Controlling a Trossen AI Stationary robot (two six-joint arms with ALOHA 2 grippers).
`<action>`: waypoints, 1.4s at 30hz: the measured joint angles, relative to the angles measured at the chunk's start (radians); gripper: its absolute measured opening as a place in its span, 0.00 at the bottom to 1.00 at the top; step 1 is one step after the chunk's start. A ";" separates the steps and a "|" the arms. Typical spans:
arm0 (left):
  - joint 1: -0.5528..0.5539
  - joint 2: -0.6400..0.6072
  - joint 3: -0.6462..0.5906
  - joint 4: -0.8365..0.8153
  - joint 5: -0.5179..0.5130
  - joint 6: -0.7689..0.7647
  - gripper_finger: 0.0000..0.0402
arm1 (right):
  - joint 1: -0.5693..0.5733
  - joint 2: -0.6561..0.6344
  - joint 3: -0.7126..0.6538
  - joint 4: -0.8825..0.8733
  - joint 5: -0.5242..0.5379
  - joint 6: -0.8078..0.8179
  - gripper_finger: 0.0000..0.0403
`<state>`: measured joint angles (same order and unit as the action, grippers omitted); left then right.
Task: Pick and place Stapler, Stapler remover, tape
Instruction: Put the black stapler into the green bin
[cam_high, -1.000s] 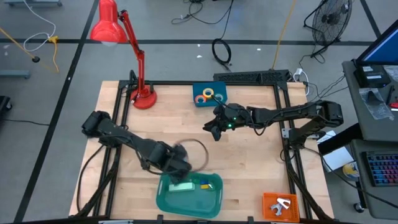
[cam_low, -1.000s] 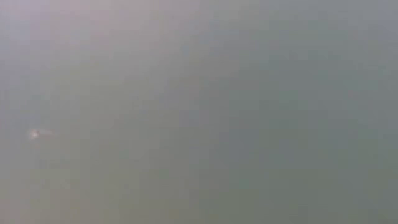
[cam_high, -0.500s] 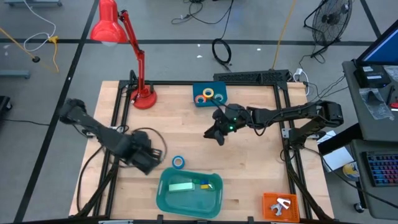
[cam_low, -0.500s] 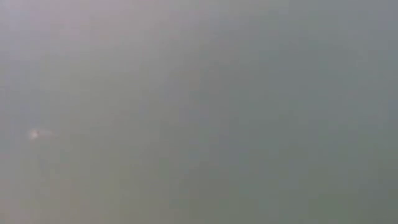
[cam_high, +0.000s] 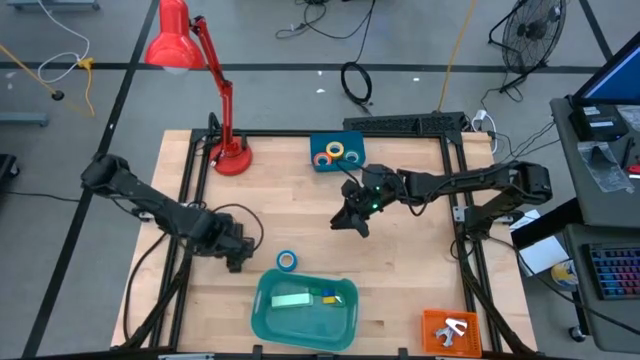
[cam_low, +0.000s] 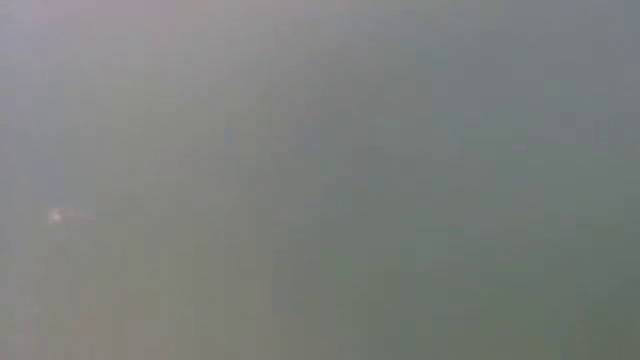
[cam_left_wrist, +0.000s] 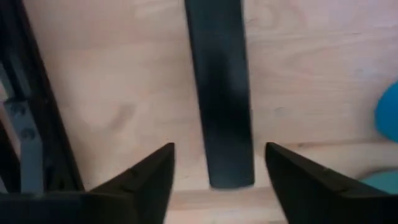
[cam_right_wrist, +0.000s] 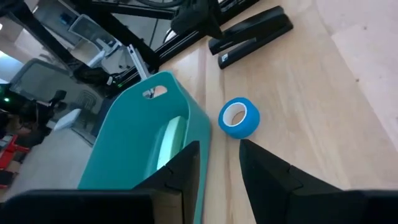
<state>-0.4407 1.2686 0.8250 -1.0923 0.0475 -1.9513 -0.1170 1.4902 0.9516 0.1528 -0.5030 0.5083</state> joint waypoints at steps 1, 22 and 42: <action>0.018 0.000 -0.004 0.008 -0.001 0.026 0.66 | -0.005 0.000 0.000 0.000 0.000 -0.002 0.27; 0.226 0.001 -0.165 0.217 0.090 0.282 0.70 | -0.061 0.000 0.000 -0.003 -0.053 -0.002 0.27; 0.243 0.001 -0.190 0.290 0.034 0.469 0.34 | -0.061 0.000 0.000 0.001 -0.130 0.033 0.27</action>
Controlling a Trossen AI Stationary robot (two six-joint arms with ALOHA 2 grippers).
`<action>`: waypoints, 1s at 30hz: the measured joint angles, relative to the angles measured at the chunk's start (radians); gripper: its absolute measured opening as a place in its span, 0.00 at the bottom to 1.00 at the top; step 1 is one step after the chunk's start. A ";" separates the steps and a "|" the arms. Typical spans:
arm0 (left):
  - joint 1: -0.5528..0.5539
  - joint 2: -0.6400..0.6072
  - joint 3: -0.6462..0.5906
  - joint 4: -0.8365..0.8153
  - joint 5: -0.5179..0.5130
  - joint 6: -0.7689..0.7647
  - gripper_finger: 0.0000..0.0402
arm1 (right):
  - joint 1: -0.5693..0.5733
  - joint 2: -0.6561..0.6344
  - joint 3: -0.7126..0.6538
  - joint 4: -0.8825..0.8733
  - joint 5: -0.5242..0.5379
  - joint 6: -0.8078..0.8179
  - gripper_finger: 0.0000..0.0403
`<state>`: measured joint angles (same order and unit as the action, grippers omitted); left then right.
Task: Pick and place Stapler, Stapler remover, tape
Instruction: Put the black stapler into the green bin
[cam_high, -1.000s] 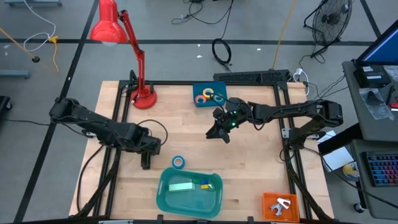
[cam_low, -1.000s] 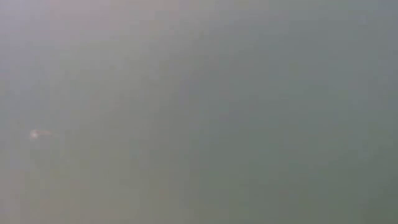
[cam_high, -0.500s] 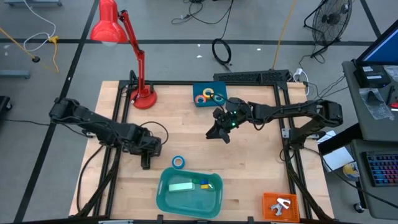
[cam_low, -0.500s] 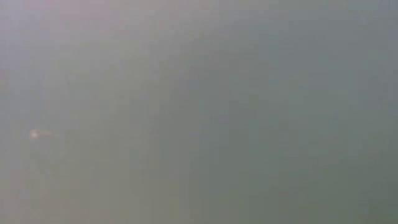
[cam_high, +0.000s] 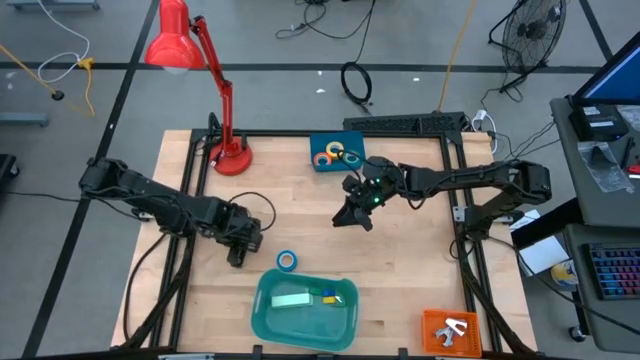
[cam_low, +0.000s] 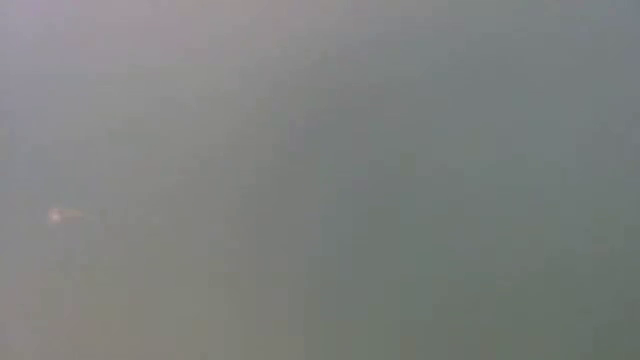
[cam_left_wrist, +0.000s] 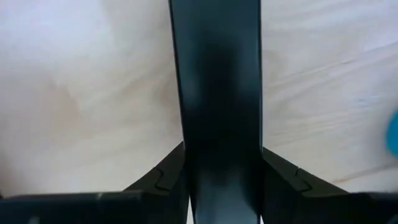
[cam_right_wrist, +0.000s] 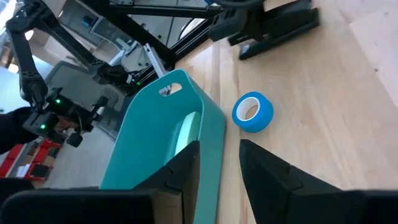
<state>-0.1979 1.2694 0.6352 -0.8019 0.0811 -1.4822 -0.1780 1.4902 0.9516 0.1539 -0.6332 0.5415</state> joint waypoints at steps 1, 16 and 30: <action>0.005 0.000 0.012 -0.004 -0.014 0.034 0.34 | 0.000 0.000 0.000 0.000 -0.003 0.000 0.27; 0.048 0.006 0.582 -0.190 -0.179 0.577 0.34 | 0.000 0.000 0.000 0.004 0.051 0.075 0.27; -0.194 0.485 1.137 -0.286 0.020 0.942 0.34 | -0.012 0.000 0.000 0.008 0.226 0.101 0.27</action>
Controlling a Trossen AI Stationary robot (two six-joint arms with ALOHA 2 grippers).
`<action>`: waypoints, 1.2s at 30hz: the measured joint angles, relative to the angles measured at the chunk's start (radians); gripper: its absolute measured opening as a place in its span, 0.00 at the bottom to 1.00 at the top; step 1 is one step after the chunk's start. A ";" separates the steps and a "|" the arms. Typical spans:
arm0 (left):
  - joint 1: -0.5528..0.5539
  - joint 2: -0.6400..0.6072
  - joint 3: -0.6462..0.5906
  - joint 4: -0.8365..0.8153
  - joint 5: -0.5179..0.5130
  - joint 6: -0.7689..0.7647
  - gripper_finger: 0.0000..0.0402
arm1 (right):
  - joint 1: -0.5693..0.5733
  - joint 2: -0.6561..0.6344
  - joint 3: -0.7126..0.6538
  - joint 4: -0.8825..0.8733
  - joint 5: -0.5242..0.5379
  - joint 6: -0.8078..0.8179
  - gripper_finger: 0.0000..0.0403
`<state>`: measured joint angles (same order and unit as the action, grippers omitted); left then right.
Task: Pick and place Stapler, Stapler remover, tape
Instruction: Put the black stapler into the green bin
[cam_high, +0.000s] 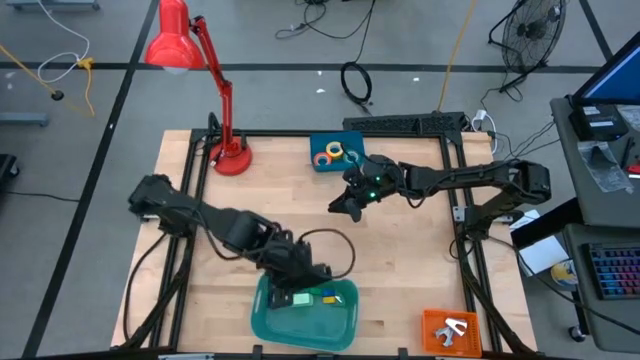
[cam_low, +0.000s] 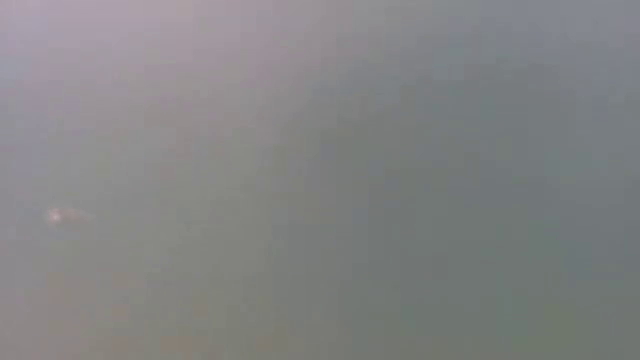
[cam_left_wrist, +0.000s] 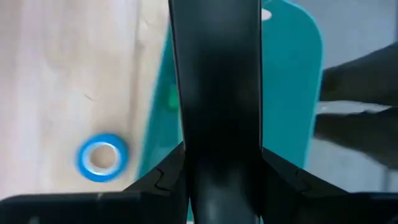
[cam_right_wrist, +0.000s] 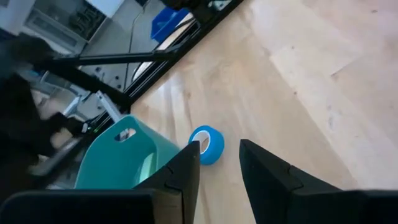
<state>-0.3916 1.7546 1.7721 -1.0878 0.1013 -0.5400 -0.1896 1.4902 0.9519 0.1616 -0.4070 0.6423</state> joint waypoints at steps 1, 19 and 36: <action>0.004 0.009 0.028 -0.027 -0.011 0.034 0.34 | -0.001 0.000 0.000 0.000 0.010 0.000 0.27; -0.089 0.231 -0.019 -0.008 0.036 0.361 0.34 | -0.014 0.000 0.000 -0.016 0.202 0.010 0.27; -0.080 0.238 -0.018 0.165 0.145 0.263 0.34 | -0.053 0.000 0.000 -0.008 0.331 0.014 0.27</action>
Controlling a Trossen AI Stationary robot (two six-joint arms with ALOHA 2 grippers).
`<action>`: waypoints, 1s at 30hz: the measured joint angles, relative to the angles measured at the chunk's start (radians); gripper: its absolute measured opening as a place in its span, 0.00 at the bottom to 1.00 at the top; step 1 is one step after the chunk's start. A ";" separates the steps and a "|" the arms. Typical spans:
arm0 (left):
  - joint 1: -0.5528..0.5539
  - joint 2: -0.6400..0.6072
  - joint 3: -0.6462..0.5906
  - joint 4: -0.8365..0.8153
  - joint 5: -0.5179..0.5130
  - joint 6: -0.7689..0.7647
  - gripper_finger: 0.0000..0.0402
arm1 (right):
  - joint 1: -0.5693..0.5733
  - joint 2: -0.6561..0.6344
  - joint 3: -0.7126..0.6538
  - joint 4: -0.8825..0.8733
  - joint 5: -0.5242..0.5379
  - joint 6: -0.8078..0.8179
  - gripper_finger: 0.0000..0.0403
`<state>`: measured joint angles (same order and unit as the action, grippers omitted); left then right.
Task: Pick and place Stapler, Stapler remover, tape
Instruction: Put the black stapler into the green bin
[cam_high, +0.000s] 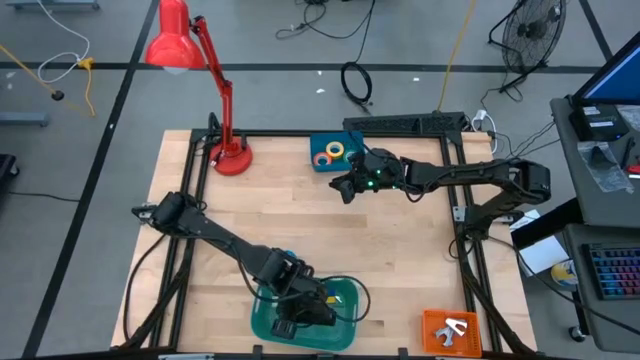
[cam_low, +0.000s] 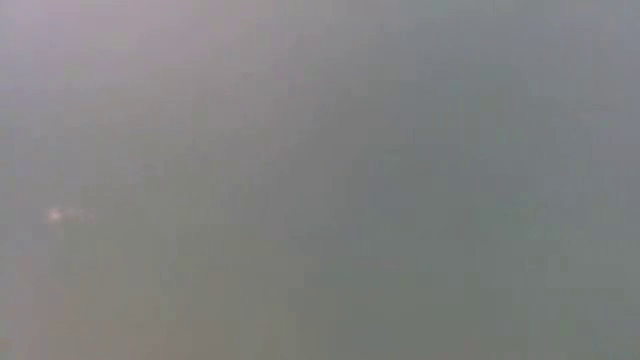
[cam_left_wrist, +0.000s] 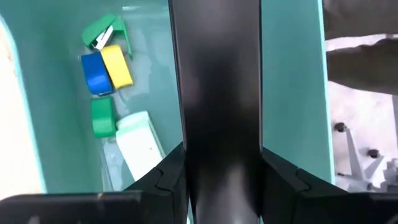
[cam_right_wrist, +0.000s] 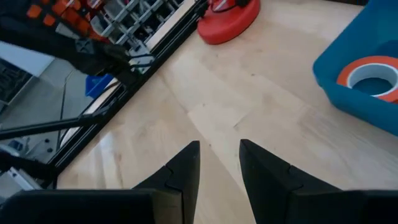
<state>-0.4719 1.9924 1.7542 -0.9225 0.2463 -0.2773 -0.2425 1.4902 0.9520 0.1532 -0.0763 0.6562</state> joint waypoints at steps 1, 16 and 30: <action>-0.002 0.000 0.000 0.004 0.000 -0.007 0.34 | -0.003 0.000 0.000 0.000 -0.001 0.008 0.27; -0.041 0.102 0.000 0.125 -0.059 -0.236 0.34 | -0.002 0.000 0.000 0.000 -0.087 0.016 0.27; -0.005 0.118 0.000 0.113 -0.067 -0.337 0.34 | 0.015 0.000 0.000 0.000 -0.112 -0.004 0.27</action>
<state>-0.4770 2.1105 1.7542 -0.8096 0.1789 -0.6140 -0.2276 1.4902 0.9520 0.1528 -0.1882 0.6525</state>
